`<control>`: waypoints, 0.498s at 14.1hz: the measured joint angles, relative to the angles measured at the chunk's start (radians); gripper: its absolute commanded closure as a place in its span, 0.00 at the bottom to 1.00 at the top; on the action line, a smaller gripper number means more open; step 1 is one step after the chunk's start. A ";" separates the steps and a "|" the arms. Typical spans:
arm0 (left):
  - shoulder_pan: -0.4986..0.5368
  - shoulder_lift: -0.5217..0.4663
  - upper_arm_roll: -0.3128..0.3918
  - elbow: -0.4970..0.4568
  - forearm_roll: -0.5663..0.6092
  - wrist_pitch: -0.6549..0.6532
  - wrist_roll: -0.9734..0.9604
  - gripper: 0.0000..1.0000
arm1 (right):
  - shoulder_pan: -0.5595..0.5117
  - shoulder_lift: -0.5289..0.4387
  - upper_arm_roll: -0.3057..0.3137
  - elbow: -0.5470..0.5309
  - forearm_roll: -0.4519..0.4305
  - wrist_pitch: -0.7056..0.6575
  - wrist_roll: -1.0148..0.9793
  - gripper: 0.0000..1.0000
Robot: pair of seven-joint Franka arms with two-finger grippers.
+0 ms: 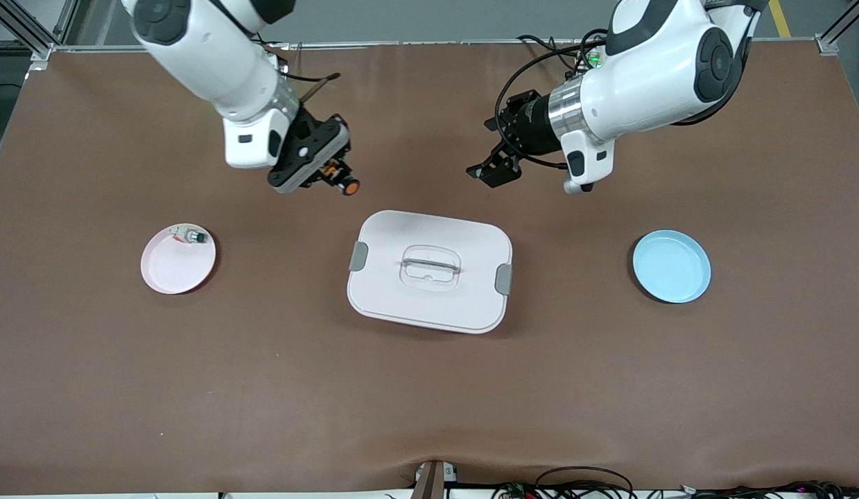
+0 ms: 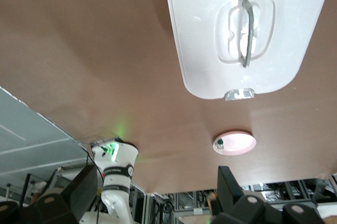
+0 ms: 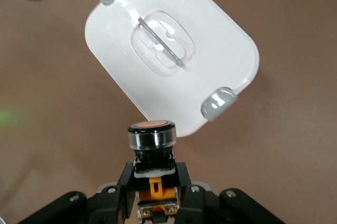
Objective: Transfer orange switch to right arm and place
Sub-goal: 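Carry the switch with the right gripper while the left gripper withdraws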
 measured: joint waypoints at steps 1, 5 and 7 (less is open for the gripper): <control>0.000 -0.005 0.000 -0.013 0.013 -0.002 0.005 0.00 | -0.023 -0.011 0.000 0.000 -0.007 -0.031 -0.050 1.00; 0.003 -0.031 0.000 -0.068 0.026 -0.003 0.046 0.00 | -0.120 -0.054 -0.001 -0.023 -0.079 -0.126 -0.283 1.00; 0.010 -0.042 0.000 -0.094 0.054 -0.003 0.070 0.00 | -0.186 -0.087 -0.001 -0.075 -0.089 -0.133 -0.415 1.00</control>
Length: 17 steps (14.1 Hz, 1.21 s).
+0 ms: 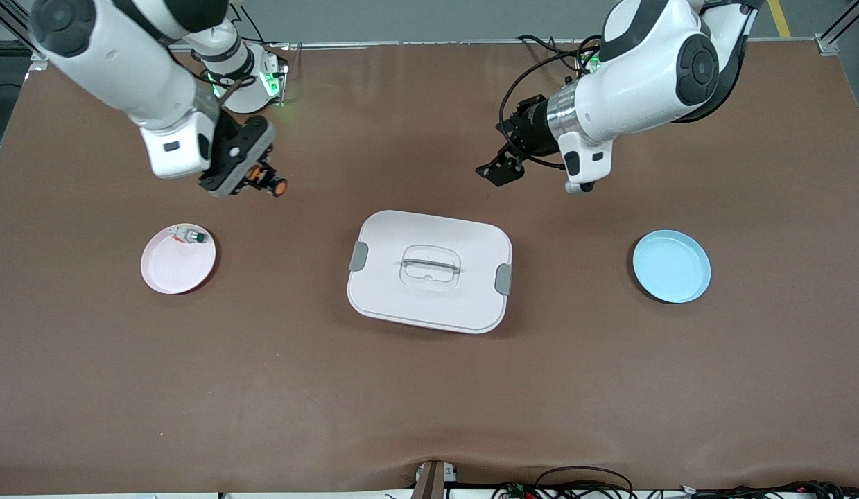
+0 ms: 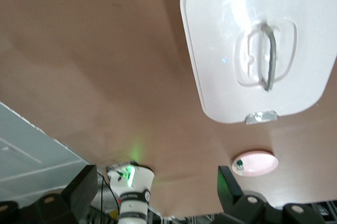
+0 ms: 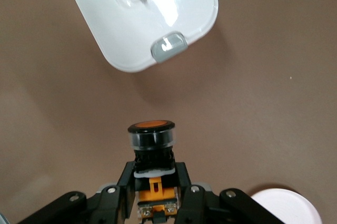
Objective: Transfer orange switch to right arm and place
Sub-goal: 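Carry the switch with the right gripper while the left gripper withdraws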
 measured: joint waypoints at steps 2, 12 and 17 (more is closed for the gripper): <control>0.004 -0.012 0.000 -0.025 0.020 0.000 0.030 0.00 | -0.062 -0.034 -0.001 -0.058 -0.004 0.001 -0.128 1.00; 0.120 -0.116 0.002 -0.108 0.122 -0.147 0.312 0.00 | -0.368 -0.078 -0.002 -0.282 -0.068 0.221 -0.693 1.00; 0.203 -0.142 0.004 -0.116 0.156 -0.209 0.408 0.00 | -0.439 -0.035 -0.001 -0.319 -0.130 0.339 -0.805 1.00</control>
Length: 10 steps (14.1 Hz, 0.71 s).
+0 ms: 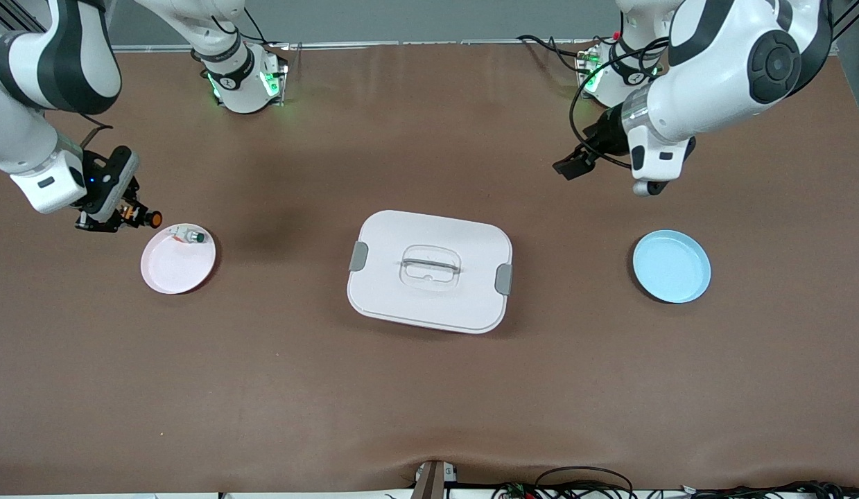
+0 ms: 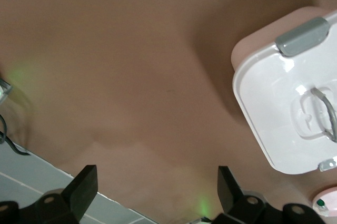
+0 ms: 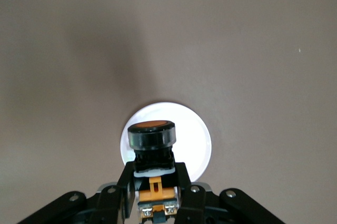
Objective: Transfer orange switch to right arm and place
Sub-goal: 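Carry the switch with the right gripper while the left gripper withdraws, then lower the orange switch onto the white plate and open the right gripper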
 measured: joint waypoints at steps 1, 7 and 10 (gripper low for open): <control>0.010 -0.001 0.000 -0.002 0.005 -0.007 0.015 0.00 | -0.010 0.024 0.000 -0.003 -0.010 0.031 -0.017 1.00; 0.044 -0.003 0.001 -0.023 0.069 -0.018 0.073 0.00 | -0.059 0.163 0.001 -0.004 -0.014 0.156 -0.072 1.00; 0.052 -0.003 0.001 -0.043 0.114 -0.017 0.096 0.00 | -0.069 0.201 0.001 -0.003 -0.015 0.175 -0.074 1.00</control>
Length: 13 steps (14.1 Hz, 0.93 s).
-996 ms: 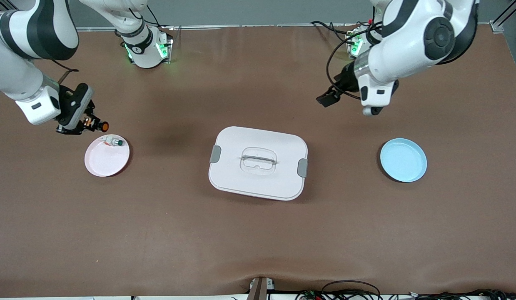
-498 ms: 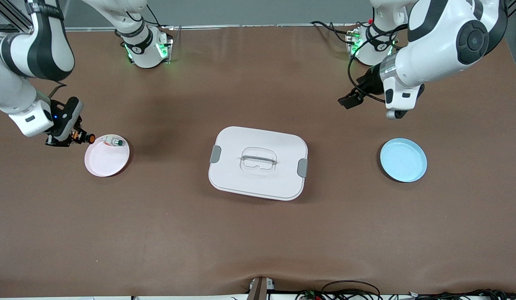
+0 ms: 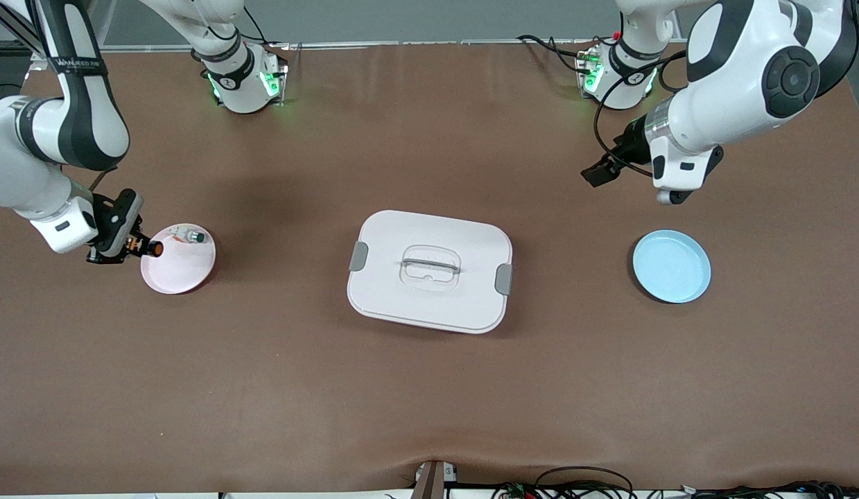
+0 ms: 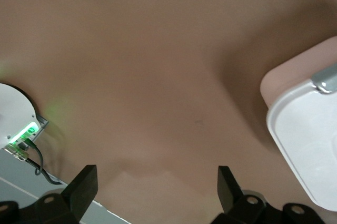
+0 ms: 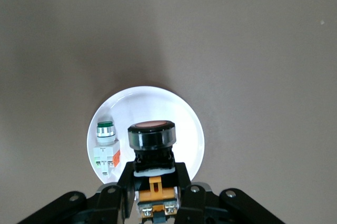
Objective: Transfer orange switch to right arm and place
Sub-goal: 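Lower the orange switch onto the white plate and open the right gripper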
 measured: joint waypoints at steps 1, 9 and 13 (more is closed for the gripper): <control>0.001 0.000 0.000 -0.007 0.008 0.001 0.002 0.00 | -0.008 0.017 0.000 0.000 0.000 0.010 -0.005 1.00; 0.037 0.029 0.000 -0.040 0.069 0.051 0.073 0.00 | -0.039 0.127 0.000 0.000 -0.004 0.121 -0.043 1.00; 0.084 0.029 0.001 -0.056 0.080 0.055 0.249 0.00 | -0.044 0.178 0.000 -0.004 -0.018 0.171 -0.043 1.00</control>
